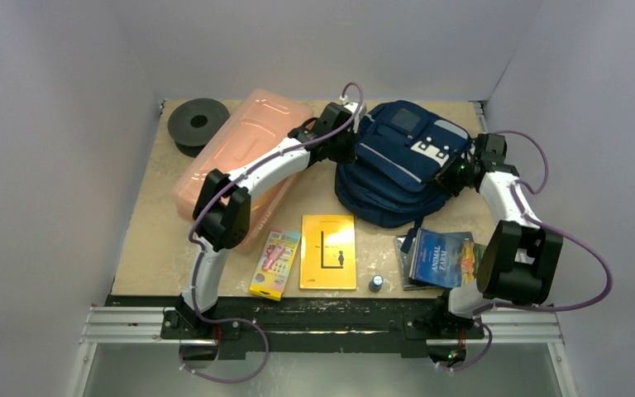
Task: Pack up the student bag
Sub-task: Unzip the student bag at the center of the board.
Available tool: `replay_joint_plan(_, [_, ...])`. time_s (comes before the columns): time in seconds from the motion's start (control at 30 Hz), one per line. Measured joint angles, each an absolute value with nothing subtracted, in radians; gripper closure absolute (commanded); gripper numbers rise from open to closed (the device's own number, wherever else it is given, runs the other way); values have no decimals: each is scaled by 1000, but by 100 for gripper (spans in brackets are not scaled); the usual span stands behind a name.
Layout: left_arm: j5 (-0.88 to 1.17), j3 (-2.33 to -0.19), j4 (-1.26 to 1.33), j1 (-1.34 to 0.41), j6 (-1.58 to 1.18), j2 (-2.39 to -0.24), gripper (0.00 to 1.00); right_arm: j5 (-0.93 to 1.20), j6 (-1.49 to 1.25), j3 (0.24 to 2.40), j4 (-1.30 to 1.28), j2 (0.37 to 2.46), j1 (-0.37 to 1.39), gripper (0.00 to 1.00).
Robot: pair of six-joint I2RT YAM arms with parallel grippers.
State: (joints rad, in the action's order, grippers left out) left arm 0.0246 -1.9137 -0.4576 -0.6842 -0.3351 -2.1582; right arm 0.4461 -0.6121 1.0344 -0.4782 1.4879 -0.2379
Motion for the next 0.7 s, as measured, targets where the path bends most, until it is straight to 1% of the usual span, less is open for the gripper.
replay_joint_plan(0.03, [51, -1917, -456, -685, -326, -2158, 100, 402, -583, 1064, -503, 1496, -228, 53])
replay_joint_plan(0.07, [79, -1917, -450, -685, -321, -2158, 100, 334, -550, 1097, -523, 1498, -204, 42])
replay_joint_plan(0.1, [102, -1917, -445, -685, -321, -2158, 100, 272, -534, 1116, -529, 1496, -186, 36])
replay_joint_plan(0.13, [127, -1915, -441, -683, -326, -2158, 100, 194, -511, 1136, -531, 1489, -155, 33])
replay_joint_plan(0.3, [221, -1887, -418, -667, -369, -2152, 100, -200, -422, 1182, -558, 1422, 53, 29])
replay_joint_plan(0.37, [236, -1883, -417, -663, -381, -2152, 100, -324, -380, 1183, -559, 1391, 141, 26])
replay_joint_plan(0.43, [247, -1882, -416, -661, -384, -2152, 100, -419, -296, 1159, -508, 1349, 237, 23])
replay_joint_plan(0.47, [251, -1882, -415, -661, -384, -2152, 100, -457, -220, 1117, -438, 1311, 301, 23])
replay_joint_plan(0.5, [254, -1882, -415, -661, -384, -2152, 100, -464, -136, 1063, -369, 1266, 368, 22])
replay_joint_plan(0.6, [262, -1882, -416, -661, -384, -2151, 100, -395, 150, 892, -214, 1145, 538, 25])
replay_joint_plan(0.7, [267, -1882, -416, -661, -384, -2149, 100, -340, 354, 830, -175, 1131, 594, 29])
